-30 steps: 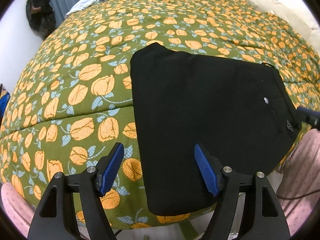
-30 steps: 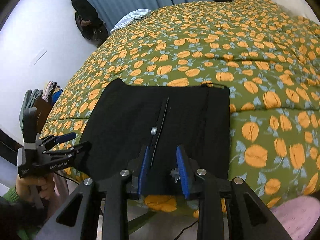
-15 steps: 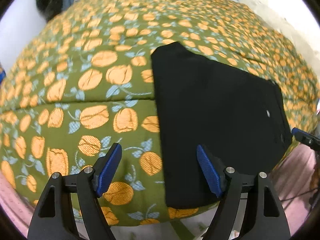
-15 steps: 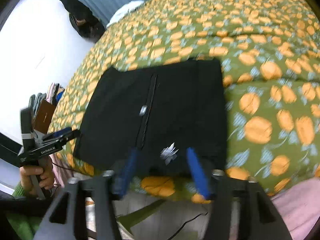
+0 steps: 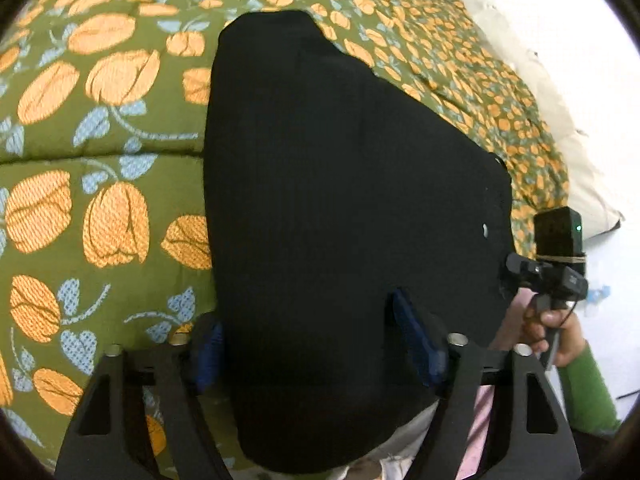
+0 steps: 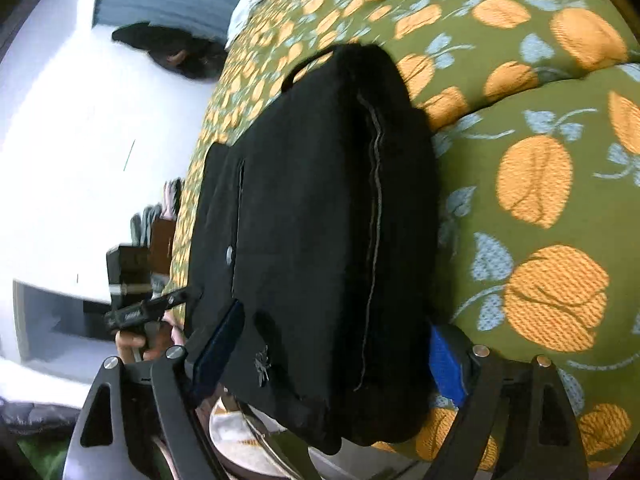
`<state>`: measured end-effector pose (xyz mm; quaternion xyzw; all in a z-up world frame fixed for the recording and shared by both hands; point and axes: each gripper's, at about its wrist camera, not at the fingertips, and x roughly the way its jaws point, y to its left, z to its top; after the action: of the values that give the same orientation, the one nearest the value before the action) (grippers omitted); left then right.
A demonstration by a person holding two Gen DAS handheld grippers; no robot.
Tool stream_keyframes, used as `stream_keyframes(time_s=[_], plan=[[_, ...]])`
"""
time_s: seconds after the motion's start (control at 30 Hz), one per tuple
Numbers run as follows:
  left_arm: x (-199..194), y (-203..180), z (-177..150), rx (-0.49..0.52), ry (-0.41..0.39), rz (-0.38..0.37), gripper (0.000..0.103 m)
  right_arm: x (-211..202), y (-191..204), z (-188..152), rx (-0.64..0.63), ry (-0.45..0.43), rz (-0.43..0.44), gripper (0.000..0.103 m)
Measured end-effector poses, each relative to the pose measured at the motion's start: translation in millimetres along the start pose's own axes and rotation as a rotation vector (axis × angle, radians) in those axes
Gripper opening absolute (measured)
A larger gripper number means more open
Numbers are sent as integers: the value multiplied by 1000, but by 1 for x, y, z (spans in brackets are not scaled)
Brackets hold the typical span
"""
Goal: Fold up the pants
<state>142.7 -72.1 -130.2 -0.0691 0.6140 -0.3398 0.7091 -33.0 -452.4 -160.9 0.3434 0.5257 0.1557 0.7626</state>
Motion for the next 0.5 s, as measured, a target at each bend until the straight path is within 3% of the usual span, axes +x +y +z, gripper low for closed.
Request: stream_keyframes(time_s=[0.03,0.07,0.1,0.13,0.27,0.37,0.5], plan=[[-2,-2,0,6,-12,12,48,0,2,0,-14,1,-6,70],[-8,-4,0,9,-35,23,40,-1,6,-1,-31,-4,-1,52],[-13,-5,0,10,-50,28,27,-2,11,-2,-49,-12,3,45],[-19,-9,0,17,-69,32,22,-4,19,-3,-80,-25,5,42],[-45,-35,1,126,-151,115,20,-10,49,-5,-138,-63,14,36],[-71,-45,15,154,-219,99,20,-16,82,6,-194,-96,54,35],[-104,-35,52,145,-326,105,20,-22,130,45,-298,-152,76,36]])
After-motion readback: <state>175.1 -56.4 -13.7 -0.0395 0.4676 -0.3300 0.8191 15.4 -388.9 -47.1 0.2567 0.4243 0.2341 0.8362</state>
